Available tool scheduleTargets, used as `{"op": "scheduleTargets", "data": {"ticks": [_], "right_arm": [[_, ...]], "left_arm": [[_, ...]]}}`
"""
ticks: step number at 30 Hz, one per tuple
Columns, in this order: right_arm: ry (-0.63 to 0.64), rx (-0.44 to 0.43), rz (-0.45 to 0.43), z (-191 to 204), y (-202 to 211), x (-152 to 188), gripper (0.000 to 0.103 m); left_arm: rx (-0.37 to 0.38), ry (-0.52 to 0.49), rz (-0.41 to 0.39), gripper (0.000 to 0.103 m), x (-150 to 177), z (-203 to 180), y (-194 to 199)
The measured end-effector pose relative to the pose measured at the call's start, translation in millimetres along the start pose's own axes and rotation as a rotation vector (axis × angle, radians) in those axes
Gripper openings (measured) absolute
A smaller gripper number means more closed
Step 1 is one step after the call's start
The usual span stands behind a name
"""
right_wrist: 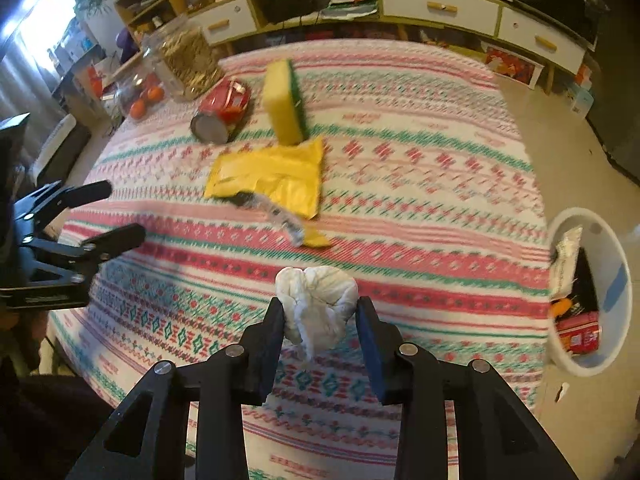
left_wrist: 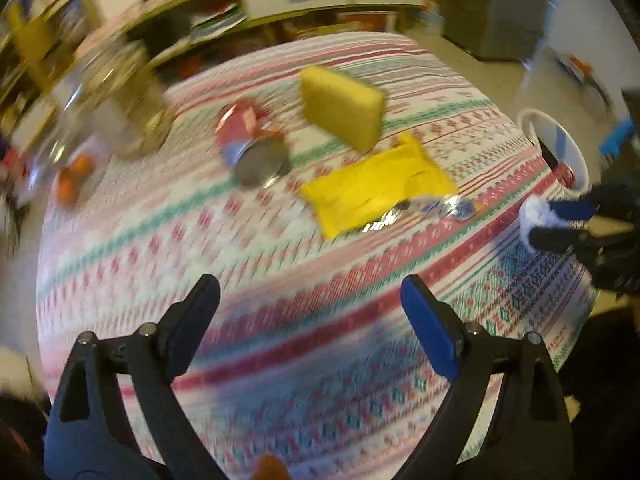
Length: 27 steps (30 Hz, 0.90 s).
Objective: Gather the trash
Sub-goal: 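Grasp the white tissue with the right tool while the left tool grasps the yellow packet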
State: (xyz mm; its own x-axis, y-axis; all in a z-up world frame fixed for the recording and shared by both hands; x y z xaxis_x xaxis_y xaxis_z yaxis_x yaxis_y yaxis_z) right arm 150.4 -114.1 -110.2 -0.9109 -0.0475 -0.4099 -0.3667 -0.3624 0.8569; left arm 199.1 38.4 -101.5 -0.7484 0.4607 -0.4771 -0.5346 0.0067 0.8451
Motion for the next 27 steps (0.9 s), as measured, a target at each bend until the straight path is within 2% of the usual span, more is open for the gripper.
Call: {"op": "scheduleTargets", "data": {"ticks": [5, 11, 14, 17, 20, 23, 25, 27], "right_arm": [[-0.023, 0.005, -0.01, -19.9, 13.0, -1.4, 0.037], [-0.064, -0.006, -0.02, -41.3, 29.7, 2.9, 0.037], [-0.077, -0.006, -0.024, -49.2, 34.6, 3.7, 0.037], [-0.078, 0.004, -0.014, -56.5, 35.4, 5.0, 0.037], [-0.081, 0.016, -0.003, -63.5, 34.5, 7.1, 0.037], [-0.094, 0.019, -0.01, -69.8, 39.4, 8.3, 0.037], [-0.097, 0.02, -0.02, -70.4, 43.6, 8.4, 0.037], [-0.101, 0.018, -0.029, -70.4, 47.7, 9.9, 0.037]], "left_arm": [[0.048, -0.088, 0.021, 0.092, -29.0, -31.4, -33.6], [0.099, -0.217, 0.055, 0.092, -54.0, -52.5, -64.2], [0.101, -0.289, 0.076, 0.092, -61.2, -59.3, -74.9], [0.118, -0.287, 0.118, 0.092, -62.3, -62.7, -85.3], [0.134, -0.245, 0.114, 0.09, -64.7, -60.8, -87.7], [0.154, -0.174, 0.092, 0.079, -58.3, -56.9, -83.0], [0.146, -0.135, 0.079, 0.067, -54.0, -57.9, -78.7], [0.134, -0.093, 0.079, 0.046, -47.7, -57.2, -72.1]]}}
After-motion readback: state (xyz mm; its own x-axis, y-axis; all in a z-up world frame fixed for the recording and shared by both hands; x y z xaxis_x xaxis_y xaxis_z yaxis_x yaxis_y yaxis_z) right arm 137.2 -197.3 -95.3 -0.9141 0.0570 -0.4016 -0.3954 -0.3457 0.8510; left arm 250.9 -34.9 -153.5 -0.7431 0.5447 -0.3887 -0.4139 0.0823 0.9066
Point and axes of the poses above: each gripper's, at about its wrist camera, not at the fingertips, and y roughly against the way its jaws point, z to its left, x to its underside, the point moved 5 cm from there along -y, roughly the way its jaws point, and after that the axes turned 11 degrees about -x, right-handed, at the moved point
